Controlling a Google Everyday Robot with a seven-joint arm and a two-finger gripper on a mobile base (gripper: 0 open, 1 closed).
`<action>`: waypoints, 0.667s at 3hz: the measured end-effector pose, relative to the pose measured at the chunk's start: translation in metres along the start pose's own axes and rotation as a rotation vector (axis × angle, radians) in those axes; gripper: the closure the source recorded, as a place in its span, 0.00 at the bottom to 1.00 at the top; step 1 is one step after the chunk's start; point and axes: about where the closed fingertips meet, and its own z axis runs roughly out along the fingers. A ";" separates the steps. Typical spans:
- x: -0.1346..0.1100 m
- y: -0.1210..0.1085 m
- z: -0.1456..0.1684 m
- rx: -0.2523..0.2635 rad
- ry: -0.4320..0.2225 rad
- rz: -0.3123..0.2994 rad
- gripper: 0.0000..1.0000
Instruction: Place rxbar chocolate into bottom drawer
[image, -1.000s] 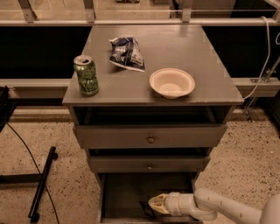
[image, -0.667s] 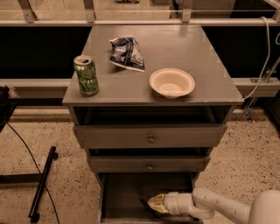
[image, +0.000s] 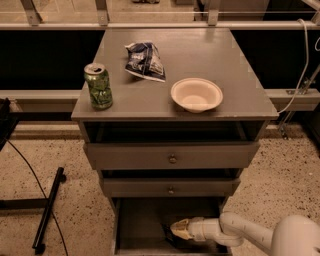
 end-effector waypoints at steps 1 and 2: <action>0.008 -0.011 -0.009 0.042 0.044 0.029 0.65; 0.008 -0.009 -0.006 0.037 0.042 0.029 0.34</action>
Offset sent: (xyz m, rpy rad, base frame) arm 0.0047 -0.0121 -0.0047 -0.0423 0.0203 -0.0310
